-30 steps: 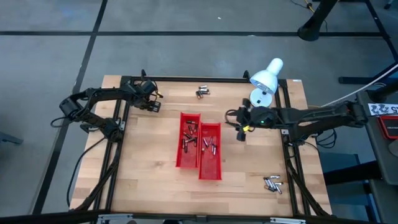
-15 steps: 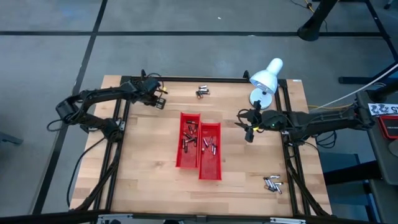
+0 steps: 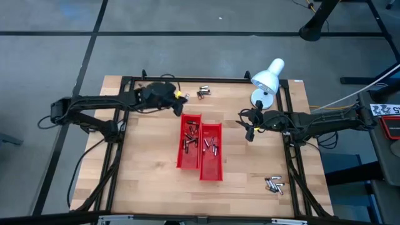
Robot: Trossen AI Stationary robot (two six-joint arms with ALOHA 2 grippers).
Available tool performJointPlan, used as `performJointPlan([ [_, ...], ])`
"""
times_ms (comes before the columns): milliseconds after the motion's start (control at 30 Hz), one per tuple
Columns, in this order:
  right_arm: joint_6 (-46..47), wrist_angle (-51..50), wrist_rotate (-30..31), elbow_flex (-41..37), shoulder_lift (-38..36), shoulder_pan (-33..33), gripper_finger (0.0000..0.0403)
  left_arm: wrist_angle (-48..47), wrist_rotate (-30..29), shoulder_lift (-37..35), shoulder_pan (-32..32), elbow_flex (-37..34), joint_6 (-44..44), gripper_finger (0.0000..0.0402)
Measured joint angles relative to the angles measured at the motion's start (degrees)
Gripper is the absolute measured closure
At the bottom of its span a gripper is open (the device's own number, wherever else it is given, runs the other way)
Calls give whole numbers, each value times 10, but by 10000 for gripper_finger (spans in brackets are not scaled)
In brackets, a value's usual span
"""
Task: Sort batteries
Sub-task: Put the silver battery into the right red bin
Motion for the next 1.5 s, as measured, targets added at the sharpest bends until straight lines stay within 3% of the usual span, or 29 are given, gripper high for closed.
performJointPlan([
  [233, 0, 23, -1, 0, 0, 0, 235, 124, 9, 67, -112, 7, -7, 365],
  [433, 4, 36, 0, 0, 0, 0, 235, 84, 36, 164, -160, 74, 12, 362],
  [667, 20, 44, -6, 0, 0, 0, 235, -67, 39, 259, -173, 185, 83, 358],
  [933, 26, 38, -6, 0, 0, 0, 235, -151, 38, 336, -176, 265, 135, 356],
  [1200, 26, 38, -6, 0, 0, 0, 235, -158, 42, 362, -175, 281, 170, 346],
  [1500, 25, 35, -6, 0, 0, 0, 235, -164, 42, 362, -174, 282, 202, 286],
])
